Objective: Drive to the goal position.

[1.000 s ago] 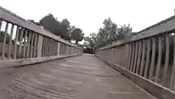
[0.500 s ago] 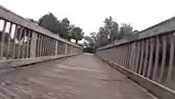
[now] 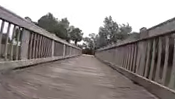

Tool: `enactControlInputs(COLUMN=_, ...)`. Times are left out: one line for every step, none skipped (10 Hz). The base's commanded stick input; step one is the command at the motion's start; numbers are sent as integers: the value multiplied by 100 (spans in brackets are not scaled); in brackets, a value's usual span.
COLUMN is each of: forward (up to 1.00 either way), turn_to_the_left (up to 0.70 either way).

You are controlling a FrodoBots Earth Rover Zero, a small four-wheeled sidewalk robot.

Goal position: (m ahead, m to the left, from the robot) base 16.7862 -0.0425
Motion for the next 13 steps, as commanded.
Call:
enactControlInputs(forward=70, turn_to_the_left=0)
enactControlInputs(forward=70, turn_to_the_left=0)
enactControlInputs(forward=70, turn_to_the_left=0)
enactControlInputs(forward=70, turn_to_the_left=0)
enactControlInputs(forward=70, turn_to_the_left=0)
enactControlInputs(forward=70, turn_to_the_left=0)
enactControlInputs(forward=70, turn_to_the_left=0)
enactControlInputs(forward=70, turn_to_the_left=0)
enactControlInputs(forward=70, turn_to_the_left=0)
enactControlInputs(forward=70, turn_to_the_left=0)
enactControlInputs(forward=70, turn_to_the_left=0)
enactControlInputs(forward=70, turn_to_the_left=0)
enactControlInputs(forward=70, turn_to_the_left=0)
